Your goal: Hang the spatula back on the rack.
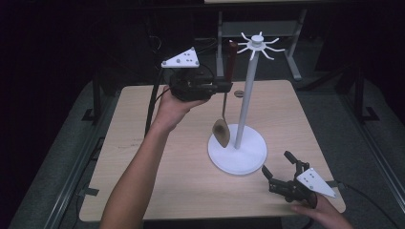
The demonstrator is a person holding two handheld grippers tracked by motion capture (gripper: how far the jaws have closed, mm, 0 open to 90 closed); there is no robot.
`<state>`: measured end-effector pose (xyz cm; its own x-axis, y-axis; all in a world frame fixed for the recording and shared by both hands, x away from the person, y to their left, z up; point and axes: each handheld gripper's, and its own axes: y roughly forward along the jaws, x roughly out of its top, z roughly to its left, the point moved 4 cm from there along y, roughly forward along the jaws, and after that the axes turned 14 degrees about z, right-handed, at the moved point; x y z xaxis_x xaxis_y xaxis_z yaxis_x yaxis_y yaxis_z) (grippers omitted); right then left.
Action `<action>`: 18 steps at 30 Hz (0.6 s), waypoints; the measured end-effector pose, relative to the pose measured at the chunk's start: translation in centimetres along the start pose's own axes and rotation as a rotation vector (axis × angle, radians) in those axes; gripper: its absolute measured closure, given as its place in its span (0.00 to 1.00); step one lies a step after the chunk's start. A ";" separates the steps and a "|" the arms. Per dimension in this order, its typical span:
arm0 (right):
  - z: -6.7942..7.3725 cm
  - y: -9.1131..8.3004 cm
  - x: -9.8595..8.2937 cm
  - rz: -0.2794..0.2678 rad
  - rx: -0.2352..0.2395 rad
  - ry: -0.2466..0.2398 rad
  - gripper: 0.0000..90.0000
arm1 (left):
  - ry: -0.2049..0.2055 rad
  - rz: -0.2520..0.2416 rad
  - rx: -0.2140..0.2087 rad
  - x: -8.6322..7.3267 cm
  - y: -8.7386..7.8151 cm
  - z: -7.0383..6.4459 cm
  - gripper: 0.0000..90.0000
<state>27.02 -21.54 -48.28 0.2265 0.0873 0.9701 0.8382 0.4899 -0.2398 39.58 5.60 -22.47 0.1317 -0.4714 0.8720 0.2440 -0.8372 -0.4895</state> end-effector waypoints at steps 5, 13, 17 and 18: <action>0.0 0.0 0.0 -0.001 0.001 -0.001 0.06 | -0.003 -0.004 -0.008 0.2 0.6 0.0 0.81; 0.0 0.0 0.0 -0.002 0.000 -0.003 0.06 | -0.010 0.000 -0.016 0.3 1.5 0.1 0.81; 0.0 0.0 0.0 -0.003 0.000 -0.006 0.06 | -0.015 0.006 -0.020 0.2 1.7 0.1 0.81; 0.0 0.0 0.0 -0.003 0.000 -0.006 0.06 | -0.017 0.007 -0.022 0.2 1.7 0.1 0.81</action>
<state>27.01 -21.53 -48.27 0.2209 0.0906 0.9711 0.8391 0.4898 -0.2366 40.12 4.12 -23.13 0.1499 -0.4722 0.8687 0.2222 -0.8400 -0.4950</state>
